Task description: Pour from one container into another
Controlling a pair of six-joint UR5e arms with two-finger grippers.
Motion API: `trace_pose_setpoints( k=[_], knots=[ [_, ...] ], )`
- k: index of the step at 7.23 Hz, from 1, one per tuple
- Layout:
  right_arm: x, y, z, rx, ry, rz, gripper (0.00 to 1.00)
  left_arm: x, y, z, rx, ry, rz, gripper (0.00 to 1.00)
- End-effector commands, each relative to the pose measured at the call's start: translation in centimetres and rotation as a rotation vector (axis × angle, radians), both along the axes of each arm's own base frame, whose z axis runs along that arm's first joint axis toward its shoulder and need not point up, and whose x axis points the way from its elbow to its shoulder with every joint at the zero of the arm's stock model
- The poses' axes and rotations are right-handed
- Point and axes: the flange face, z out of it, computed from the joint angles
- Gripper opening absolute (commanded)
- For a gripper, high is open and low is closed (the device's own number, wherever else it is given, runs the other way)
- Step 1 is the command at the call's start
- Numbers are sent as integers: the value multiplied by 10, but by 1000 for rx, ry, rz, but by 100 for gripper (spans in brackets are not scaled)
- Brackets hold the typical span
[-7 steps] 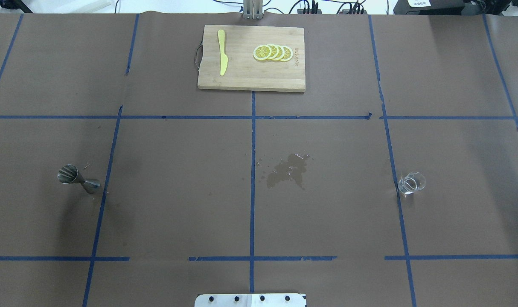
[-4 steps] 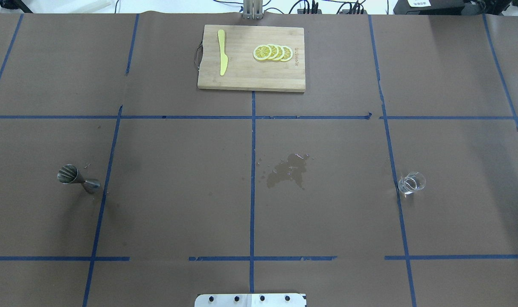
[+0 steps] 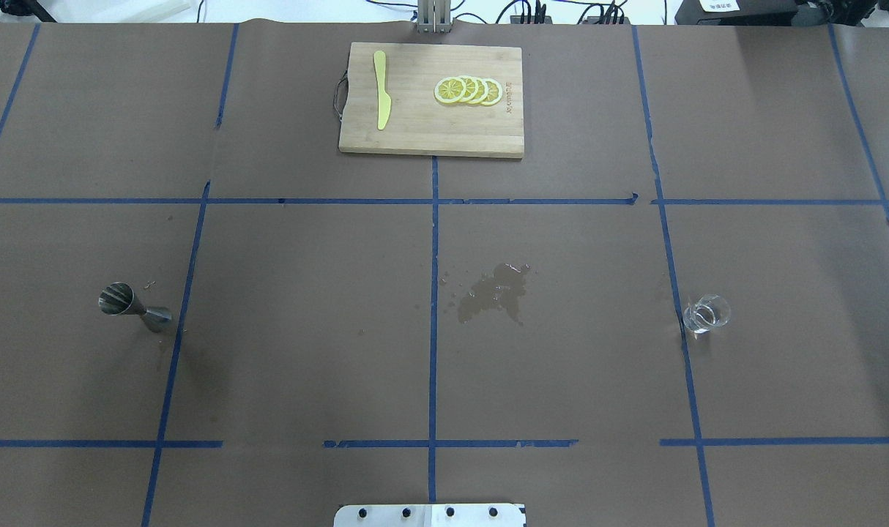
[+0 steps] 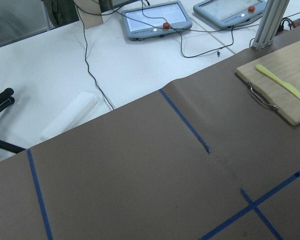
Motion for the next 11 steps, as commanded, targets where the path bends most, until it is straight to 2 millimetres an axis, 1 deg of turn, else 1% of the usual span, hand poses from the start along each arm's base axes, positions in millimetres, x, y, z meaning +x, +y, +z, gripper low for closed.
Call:
trace_pose_setpoints(
  k=[1,2,3,4,5,6,7,9,10,11],
  knots=[
    [0,3,3,-9,-1,3,100,45,39,-34,-52,82,-130,100],
    [1,3,4,-11,-1,6,100,59,61,-46,-62,103,-190,100],
    [1,4,4,-11,-2,5,100,69,74,-55,-65,117,-238,100],
    [1,4,4,-15,-3,7,100,97,80,-55,-84,136,-319,100],
    [1,5,5,-19,-3,10,100,139,87,-53,-104,159,-401,100],
    [1,6,5,-19,-8,10,100,163,101,-41,-124,157,-452,100],
    [1,6,4,-20,-18,7,100,181,113,-33,-118,150,-517,100],
    [0,6,4,-23,-30,4,100,201,128,-24,-79,132,-598,100],
    [-1,7,3,-24,-40,1,100,234,140,4,-71,114,-645,100],
    [-1,7,3,-24,-41,0,100,251,145,21,-45,83,-664,100]
  ],
)
